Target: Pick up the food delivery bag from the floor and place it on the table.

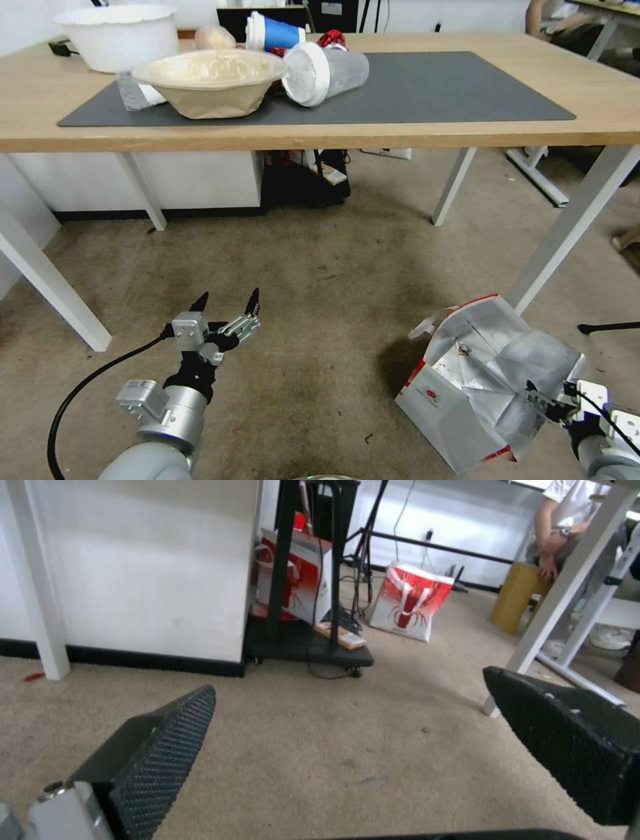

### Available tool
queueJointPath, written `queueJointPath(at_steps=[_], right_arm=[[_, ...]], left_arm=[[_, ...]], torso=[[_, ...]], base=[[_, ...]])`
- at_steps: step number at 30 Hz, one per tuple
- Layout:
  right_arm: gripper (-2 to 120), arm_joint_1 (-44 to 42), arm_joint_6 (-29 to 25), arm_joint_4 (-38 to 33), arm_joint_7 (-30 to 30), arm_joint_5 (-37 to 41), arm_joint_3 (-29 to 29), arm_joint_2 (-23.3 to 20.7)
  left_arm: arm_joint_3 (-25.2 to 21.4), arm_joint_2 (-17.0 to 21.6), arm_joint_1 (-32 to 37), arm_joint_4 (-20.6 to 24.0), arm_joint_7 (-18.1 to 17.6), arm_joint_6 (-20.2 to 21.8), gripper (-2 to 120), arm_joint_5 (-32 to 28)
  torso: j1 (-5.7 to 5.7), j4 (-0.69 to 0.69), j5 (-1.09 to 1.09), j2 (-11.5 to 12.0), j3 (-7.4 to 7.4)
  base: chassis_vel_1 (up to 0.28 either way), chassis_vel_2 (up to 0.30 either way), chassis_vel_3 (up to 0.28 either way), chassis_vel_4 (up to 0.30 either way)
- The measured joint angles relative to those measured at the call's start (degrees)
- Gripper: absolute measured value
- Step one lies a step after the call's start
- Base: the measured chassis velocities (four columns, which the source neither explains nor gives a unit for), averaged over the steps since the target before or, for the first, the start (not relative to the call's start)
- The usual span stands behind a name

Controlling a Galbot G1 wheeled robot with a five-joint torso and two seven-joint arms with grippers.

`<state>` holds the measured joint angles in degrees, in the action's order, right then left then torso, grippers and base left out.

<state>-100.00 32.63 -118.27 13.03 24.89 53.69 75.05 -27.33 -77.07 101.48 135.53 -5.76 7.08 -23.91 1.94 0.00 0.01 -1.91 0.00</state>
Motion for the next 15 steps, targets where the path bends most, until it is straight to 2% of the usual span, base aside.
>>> queueJointPath(at_steps=[11,12,14,15], right_arm=[[100,3.4,1.9,3.9,-0.5,2.2,0.0,-2.2],[99,3.6,2.0,4.2,-0.6,2.2,-0.1,-2.3],[89,4.2,2.1,5.1,-0.6,2.3,-0.4,-2.5],[89,4.2,2.1,5.1,-0.6,2.3,-0.4,-2.5]], left_arm=[[0.2,-0.7,0.5,0.0,-0.2,-0.8,100,0.9],[0.2,-0.7,0.6,-0.1,-0.3,-1.0,100,0.9],[0.1,-0.7,0.7,0.0,-0.4,-1.2,100,1.0],[0.1,-0.7,0.7,0.0,-0.4,-1.2,100,1.0]], torso=[[0.00,-0.01,0.00,0.0,0.00],[0.00,-0.01,0.00,0.0,0.00],[0.00,0.00,-0.01,0.0,0.00],[0.00,0.00,-0.01,0.0,0.00]], base=[[0.000,0.000,0.000,0.000],[0.000,0.000,0.000,0.000],[0.000,0.000,0.000,0.000],[0.000,0.000,0.000,0.000]])
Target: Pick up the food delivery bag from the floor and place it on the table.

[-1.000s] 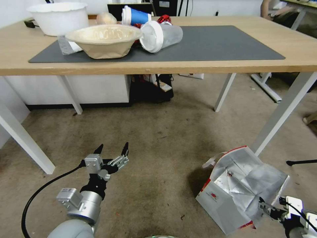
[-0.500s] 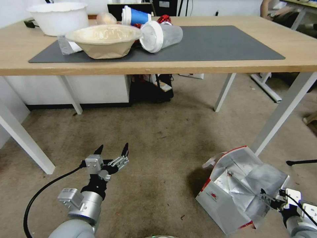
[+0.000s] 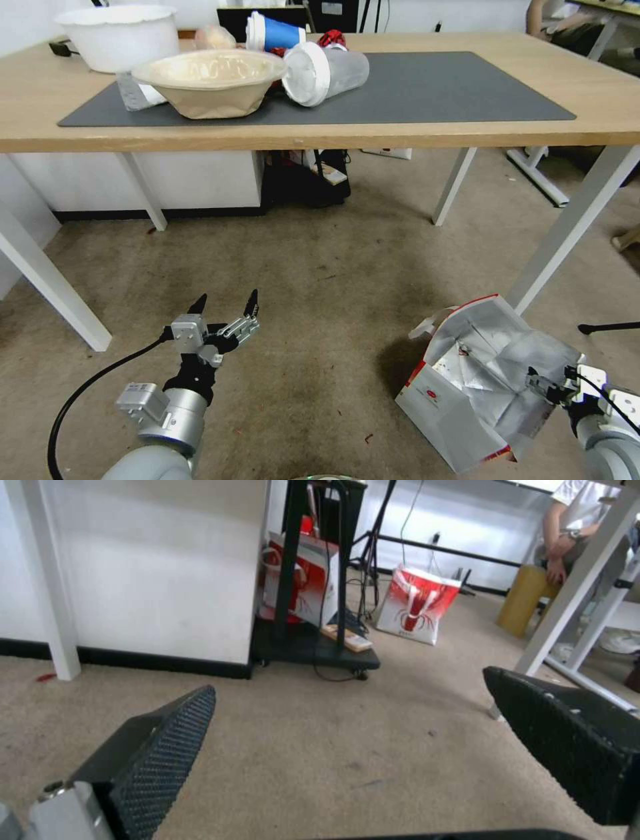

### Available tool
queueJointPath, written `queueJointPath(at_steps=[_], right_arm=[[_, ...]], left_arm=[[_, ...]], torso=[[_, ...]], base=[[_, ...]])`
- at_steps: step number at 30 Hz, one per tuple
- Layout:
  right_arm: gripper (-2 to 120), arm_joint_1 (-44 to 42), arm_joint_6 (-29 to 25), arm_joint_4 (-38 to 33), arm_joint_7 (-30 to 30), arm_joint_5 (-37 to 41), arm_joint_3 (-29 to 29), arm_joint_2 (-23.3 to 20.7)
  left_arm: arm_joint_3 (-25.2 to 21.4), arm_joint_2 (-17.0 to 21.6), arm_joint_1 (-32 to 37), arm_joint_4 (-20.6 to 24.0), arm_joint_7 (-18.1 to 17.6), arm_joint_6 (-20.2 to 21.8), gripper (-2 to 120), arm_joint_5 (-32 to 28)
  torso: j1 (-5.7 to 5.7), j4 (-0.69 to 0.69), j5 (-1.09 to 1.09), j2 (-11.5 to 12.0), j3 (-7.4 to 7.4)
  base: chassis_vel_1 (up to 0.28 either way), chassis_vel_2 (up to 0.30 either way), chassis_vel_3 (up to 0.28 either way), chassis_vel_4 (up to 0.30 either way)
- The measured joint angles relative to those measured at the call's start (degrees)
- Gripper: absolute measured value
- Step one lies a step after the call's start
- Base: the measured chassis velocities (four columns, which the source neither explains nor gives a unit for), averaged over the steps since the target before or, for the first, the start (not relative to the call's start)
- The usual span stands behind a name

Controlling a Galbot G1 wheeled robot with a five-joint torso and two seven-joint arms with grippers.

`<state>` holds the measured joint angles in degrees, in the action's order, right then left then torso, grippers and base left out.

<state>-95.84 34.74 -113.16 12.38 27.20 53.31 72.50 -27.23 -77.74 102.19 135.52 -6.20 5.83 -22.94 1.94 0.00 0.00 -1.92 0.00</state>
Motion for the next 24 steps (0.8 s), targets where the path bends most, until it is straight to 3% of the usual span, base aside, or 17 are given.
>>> queueJointPath(at_steps=[6,11,14,19,22,24], right_arm=[[65,0.5,0.3,1.9,0.0,0.5,-0.1,-0.4],[51,1.0,0.1,2.8,-0.1,0.7,-0.1,-0.6],[35,1.4,0.1,3.2,-0.4,1.2,-0.2,-0.5],[22,1.5,-0.2,3.5,-1.0,1.5,-0.2,-0.6],[5,1.6,-1.1,3.7,-1.7,1.8,-0.1,-1.0],[2,1.6,-1.4,3.8,-1.9,2.0,-0.1,-1.3]], left_arm=[[0.0,-0.1,0.3,0.5,-0.1,-0.4,100,0.2],[-0.1,0.0,0.3,0.6,-0.3,-0.7,100,0.2],[-0.2,0.2,0.3,0.6,-0.4,-1.0,100,0.2],[-0.4,0.4,0.3,0.6,-0.4,-1.1,100,0.1],[-0.4,0.5,0.2,0.4,-0.5,-1.1,100,0.1],[-0.4,0.5,0.2,0.4,-0.5,-1.1,100,0.1]], torso=[[0.00,0.00,0.00,0.0,0.00],[0.00,0.00,0.00,0.0,0.00],[0.00,0.00,0.00,0.0,0.00],[0.00,0.00,0.00,0.0,0.00],[0.00,0.00,0.00,0.0,0.00],[0.00,0.00,0.00,0.0,0.00]], base=[[0.000,0.000,0.000,0.000],[0.000,0.000,0.000,0.000],[0.000,0.000,0.000,0.000],[0.000,0.000,0.000,0.000],[0.000,0.000,0.000,0.000],[0.000,0.000,0.000,0.000]])
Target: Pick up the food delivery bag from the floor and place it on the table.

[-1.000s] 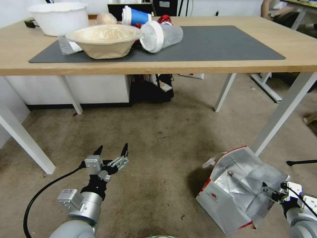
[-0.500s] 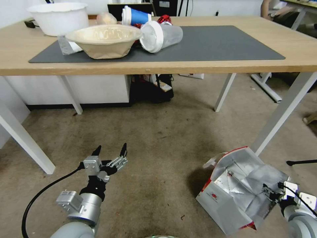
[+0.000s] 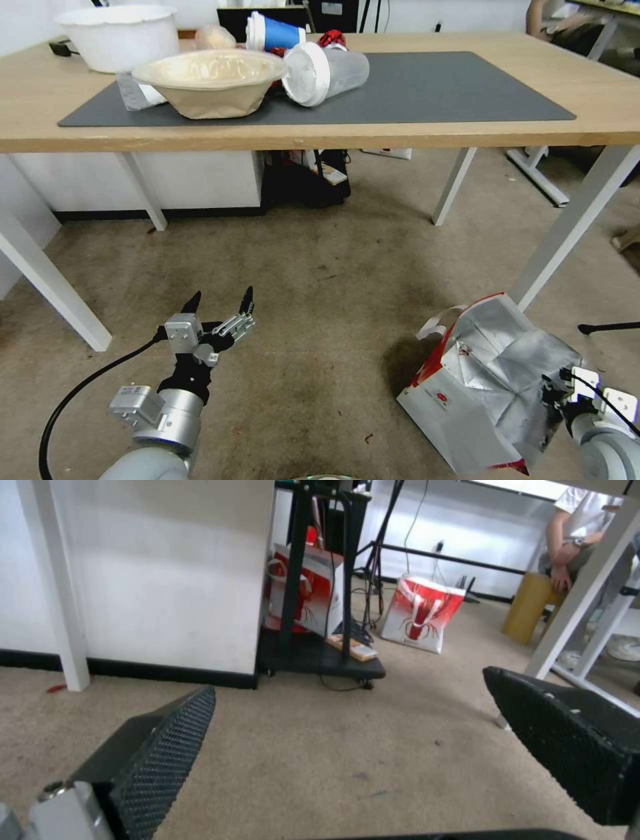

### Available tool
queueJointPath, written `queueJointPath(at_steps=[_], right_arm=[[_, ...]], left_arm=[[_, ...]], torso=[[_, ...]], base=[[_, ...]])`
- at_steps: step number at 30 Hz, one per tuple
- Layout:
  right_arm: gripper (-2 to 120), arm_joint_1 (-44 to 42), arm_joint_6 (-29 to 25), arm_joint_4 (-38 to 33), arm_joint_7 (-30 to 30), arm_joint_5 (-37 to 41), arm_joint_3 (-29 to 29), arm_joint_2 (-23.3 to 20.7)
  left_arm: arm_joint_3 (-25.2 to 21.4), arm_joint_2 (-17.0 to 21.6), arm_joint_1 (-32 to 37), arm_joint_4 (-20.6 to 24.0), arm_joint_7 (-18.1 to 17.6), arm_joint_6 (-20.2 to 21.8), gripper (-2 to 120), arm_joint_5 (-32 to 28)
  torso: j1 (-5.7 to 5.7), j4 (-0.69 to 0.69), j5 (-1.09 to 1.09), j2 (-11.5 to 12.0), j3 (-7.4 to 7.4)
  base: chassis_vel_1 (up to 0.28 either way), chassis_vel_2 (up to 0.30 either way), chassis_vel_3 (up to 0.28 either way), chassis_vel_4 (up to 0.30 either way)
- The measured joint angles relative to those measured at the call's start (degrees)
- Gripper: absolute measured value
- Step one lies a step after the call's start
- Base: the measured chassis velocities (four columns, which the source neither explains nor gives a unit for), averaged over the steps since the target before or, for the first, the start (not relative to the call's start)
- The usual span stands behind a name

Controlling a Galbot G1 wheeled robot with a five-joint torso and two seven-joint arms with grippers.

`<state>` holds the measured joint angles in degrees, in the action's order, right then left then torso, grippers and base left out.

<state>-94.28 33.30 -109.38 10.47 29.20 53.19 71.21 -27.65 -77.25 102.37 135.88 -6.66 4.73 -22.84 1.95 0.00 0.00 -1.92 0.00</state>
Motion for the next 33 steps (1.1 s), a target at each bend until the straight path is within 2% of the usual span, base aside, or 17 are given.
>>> queueJointPath(at_steps=[11,15,16,17,19,20,21,23,24,25,26,27,28,29,30,32,33], right_arm=[[0,-0.2,-2.6,1.0,-2.1,0.5,0.4,-2.7],[0,-0.6,-7.3,1.6,-7.7,0.6,0.6,-3.9],[0,-0.8,-10.5,2.1,-11.8,0.6,0.6,-4.8],[0,-0.8,-10.5,2.1,-11.8,0.6,0.6,-4.8],[0,-1.1,-13.6,2.6,-16.6,0.4,0.6,-6.4],[0,-1.3,-16.9,3.1,-21.7,0.4,0.6,-8.4],[0,-1.3,-16.9,3.1,-21.7,0.4,0.6,-8.4],[0,-1.4,-20.6,3.8,-27.7,0.8,0.6,-11.4],[0,-1.6,-24.7,4.7,-33.9,2.6,0.5,-15.0],[0,-1.6,-24.7,4.7,-33.9,2.6,0.5,-15.0],[0,-1.3,-27.6,5.7,-39.8,3.9,0.6,-18.4],[0,-1.2,-28.3,6.0,-41.4,4.0,0.6,-19.5],[0,-0.1,-30.6,6.9,-46.7,4.8,0.7,-24.0],[0,0.4,-31.5,7.3,-48.9,5.3,0.8,-26.1],[0,0.4,-31.5,7.3,-48.9,5.3,0.8,-26.1],[0,2.2,-32.9,7.6,-55.1,7.9,0.7,-32.3],[0,2.6,-33.1,7.6,-56.5,8.7,0.6,-33.7]], left_arm=[[0.0,0.1,-0.3,-0.2,-0.2,-0.2,100,-0.1],[0.0,0.1,-0.3,-0.2,-0.4,-0.3,100,-0.1],[-0.1,0.1,-0.3,-0.2,-0.4,-0.3,100,-0.1],[-0.1,0.1,-0.3,-0.2,-0.4,-0.3,100,-0.1],[-0.2,0.1,-0.3,-0.1,-0.4,-0.3,100,-0.1],[-0.2,0.1,-0.3,0.0,-0.4,-0.3,100,-0.1],[-0.2,0.1,-0.3,0.0,-0.4,-0.3,100,-0.1],[-0.2,0.1,-0.4,0.1,-0.5,-0.3,100,-0.1],[-0.3,0.1,-0.4,0.1,-0.5,-0.3,100,0.0],[-0.3,0.1,-0.4,0.1,-0.5,-0.3,100,0.0],[-0.4,0.1,-0.3,0.2,-0.5,-0.2,100,0.1],[-0.4,0.1,-0.3,0.3,-0.5,-0.2,100,0.1],[-0.5,0.0,-0.3,0.4,-0.6,-0.2,100,0.3],[-0.5,-0.1,-0.2,0.4,-0.6,-0.2,100,0.3],[-0.5,-0.1,-0.2,0.4,-0.6,-0.2,100,0.3],[-0.5,-0.3,-0.2,0.5,-0.7,-0.1,100,0.5],[-0.6,-0.4,-0.2,0.6,-0.7,-0.1,100,0.6]], torso=[[0.00,0.00,0.00,0.0,0.00],[0.00,0.00,0.00,0.0,0.00],[0.00,0.00,0.00,0.0,0.00],[0.00,0.00,0.00,0.0,0.00],[0.00,0.00,0.01,0.0,0.00],[0.00,0.00,0.00,0.0,0.00],[0.00,0.00,0.00,0.0,0.00],[0.00,-0.01,0.01,0.0,0.00],[0.00,0.00,0.01,0.0,0.00],[0.00,0.00,0.01,0.0,0.00],[0.00,0.00,-0.01,0.0,0.00],[0.00,0.00,0.01,0.0,0.00],[0.00,0.00,0.03,0.0,0.00],[0.00,0.02,-0.01,0.0,0.00],[0.00,0.02,-0.01,0.0,0.00],[0.00,0.01,0.01,0.0,0.00],[0.00,0.01,0.00,0.0,0.00]], base=[[0.000,0.000,0.000,0.000],[0.000,0.000,0.000,0.000],[0.000,0.000,0.000,0.000],[0.000,0.000,0.000,0.000],[0.000,0.000,0.000,0.000],[0.000,0.000,0.000,0.000],[0.000,0.000,0.000,0.000],[0.000,0.000,0.000,0.000],[0.000,0.000,0.000,0.000],[0.000,0.000,0.000,0.000],[0.000,0.000,0.000,0.000],[0.000,0.000,0.000,0.000],[0.000,0.000,0.000,0.000],[0.000,0.000,0.000,0.000],[0.000,0.000,0.000,0.000],[0.000,0.000,0.000,0.000],[0.000,0.000,0.000,0.000]])
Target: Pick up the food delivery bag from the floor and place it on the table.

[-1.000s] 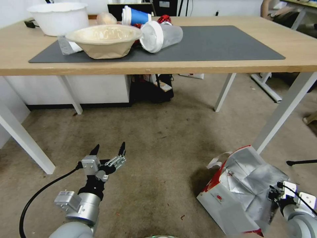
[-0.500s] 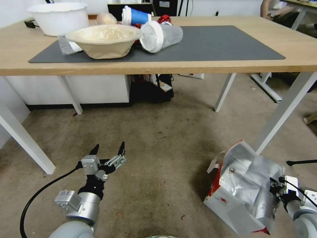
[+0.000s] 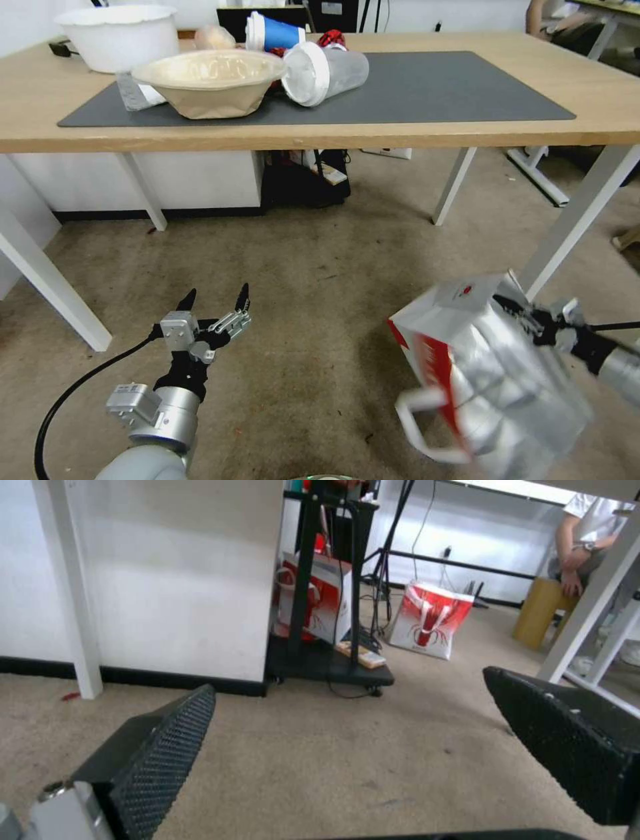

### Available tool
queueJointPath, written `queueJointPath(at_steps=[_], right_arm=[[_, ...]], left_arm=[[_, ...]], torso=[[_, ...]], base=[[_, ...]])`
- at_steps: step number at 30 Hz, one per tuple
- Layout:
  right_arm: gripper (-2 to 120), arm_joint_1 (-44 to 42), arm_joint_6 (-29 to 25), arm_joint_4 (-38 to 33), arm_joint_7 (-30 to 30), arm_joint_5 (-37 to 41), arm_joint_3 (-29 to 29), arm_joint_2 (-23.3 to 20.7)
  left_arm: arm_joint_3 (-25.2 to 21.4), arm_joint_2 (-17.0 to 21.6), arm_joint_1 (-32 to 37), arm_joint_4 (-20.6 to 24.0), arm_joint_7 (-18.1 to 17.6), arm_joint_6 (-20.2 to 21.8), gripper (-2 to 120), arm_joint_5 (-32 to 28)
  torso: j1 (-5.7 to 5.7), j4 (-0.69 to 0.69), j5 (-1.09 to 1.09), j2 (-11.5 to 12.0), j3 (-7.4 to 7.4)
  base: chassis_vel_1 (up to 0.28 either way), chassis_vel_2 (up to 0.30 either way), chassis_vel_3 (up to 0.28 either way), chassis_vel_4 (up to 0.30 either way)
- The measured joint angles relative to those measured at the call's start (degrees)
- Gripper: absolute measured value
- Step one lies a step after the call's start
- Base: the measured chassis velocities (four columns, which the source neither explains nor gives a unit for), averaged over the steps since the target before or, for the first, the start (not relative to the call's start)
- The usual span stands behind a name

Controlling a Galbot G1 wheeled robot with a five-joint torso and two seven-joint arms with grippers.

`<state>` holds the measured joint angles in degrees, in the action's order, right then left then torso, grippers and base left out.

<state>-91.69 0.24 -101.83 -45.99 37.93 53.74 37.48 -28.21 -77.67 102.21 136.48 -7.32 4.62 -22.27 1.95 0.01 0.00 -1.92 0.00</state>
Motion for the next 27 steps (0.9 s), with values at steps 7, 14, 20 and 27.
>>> queueJointPath(at_steps=[7,14,20,27], right_arm=[[0,3.5,-0.8,-3.0,-13.1,9.4,-3.7,-15.0],[0,5.1,-1.6,-6.5,-13.9,16.3,-8.8,-15.5],[0,5.5,-2.9,-6.9,-18.3,21.0,-12.2,-12.2],[0,5.2,0.2,-8.2,-22.5,26.1,-12.0,-10.5]], left_arm=[[-0.4,-0.8,0.4,0.6,0.3,0.3,100,0.2],[-0.5,-1.4,1.2,1.3,0.4,0.3,100,0.6],[-0.4,-2.0,1.6,2.1,0.5,0.3,100,0.4],[-0.6,-2.1,2.4,2.6,0.8,0.1,100,0.3]], torso=[[0.00,0.00,-0.01,0.0,0.00],[0.00,-0.01,-0.01,0.0,0.00],[0.00,-0.02,0.01,0.0,0.00],[0.00,-0.01,-0.01,0.0,0.00]], base=[[0.000,0.000,0.000,0.000],[0.000,0.000,0.000,0.000],[0.000,0.000,0.000,0.000],[0.000,0.000,0.000,0.000]])
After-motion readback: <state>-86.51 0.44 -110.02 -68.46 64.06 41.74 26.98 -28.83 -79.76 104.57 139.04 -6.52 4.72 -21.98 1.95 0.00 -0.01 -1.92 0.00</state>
